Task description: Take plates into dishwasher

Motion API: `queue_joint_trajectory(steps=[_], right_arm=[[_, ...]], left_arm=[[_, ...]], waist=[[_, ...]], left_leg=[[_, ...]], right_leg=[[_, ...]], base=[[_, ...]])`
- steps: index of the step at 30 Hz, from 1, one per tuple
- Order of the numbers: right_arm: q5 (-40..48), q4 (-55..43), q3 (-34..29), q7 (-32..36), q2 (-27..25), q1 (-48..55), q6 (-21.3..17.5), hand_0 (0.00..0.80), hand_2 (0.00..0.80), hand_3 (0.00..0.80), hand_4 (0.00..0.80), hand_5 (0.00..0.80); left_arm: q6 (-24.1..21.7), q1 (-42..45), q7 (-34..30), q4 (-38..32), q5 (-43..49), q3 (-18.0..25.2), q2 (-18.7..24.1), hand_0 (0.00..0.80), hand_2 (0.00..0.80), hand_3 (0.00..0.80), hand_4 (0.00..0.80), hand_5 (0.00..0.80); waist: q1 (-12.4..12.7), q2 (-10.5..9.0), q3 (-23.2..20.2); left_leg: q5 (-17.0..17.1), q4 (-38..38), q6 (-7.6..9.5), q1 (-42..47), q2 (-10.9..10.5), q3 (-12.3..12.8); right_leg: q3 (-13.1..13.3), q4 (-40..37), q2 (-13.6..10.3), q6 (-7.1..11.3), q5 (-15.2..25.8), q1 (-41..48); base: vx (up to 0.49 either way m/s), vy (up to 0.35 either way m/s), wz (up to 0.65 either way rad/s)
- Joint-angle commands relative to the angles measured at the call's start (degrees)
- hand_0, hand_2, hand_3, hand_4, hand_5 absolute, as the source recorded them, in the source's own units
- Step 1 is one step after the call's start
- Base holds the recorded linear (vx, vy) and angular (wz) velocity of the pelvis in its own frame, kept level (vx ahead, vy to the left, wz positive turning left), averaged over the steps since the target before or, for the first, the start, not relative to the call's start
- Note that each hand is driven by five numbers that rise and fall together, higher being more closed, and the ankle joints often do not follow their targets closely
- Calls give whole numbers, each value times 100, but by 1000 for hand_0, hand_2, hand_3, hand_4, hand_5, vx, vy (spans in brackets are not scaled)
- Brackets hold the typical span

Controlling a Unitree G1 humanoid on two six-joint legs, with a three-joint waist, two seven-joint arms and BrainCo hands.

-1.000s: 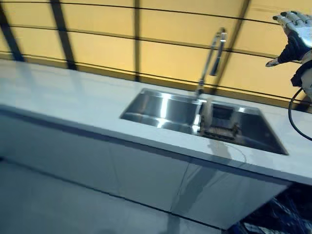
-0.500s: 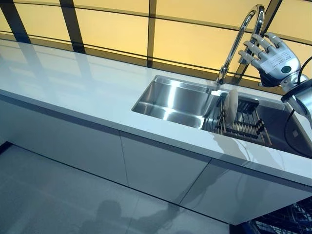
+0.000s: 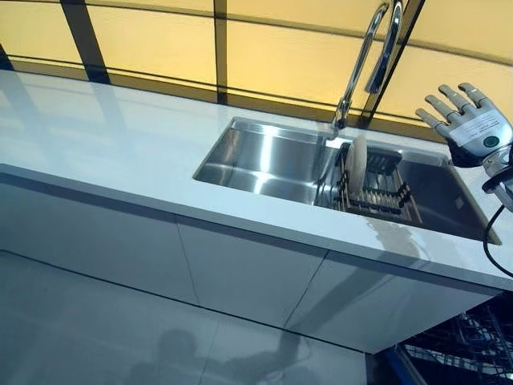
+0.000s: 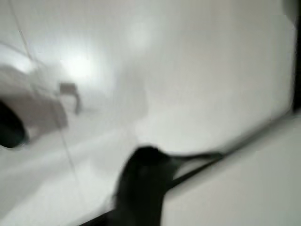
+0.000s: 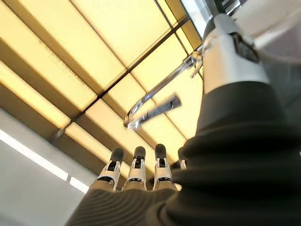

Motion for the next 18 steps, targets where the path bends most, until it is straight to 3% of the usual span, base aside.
queue_joint_trajectory(steps=[1,18], right_arm=[[28,53,336,-204,-284,-728,66,0,0,0,0,0],[292,-255,222,-440,-239,-562,228,0,0,0,0,0]], left_arm=[[-85,-45,40,109,-240,-165,47,0,0,0,0,0],[-211,99,19,28,-288,-135,-4,0,0,0,0,0]], waist=[[121,10,16],[79,222,239]], left_leg=[[-688,276,54,98,-10,41],[-652,18,54,138,-68,131]], right_leg=[[-24,-47,142,139,199,138],[-12,-102,45,173,153,76]], base=[[6,-30,8],[21,-3,-1]])
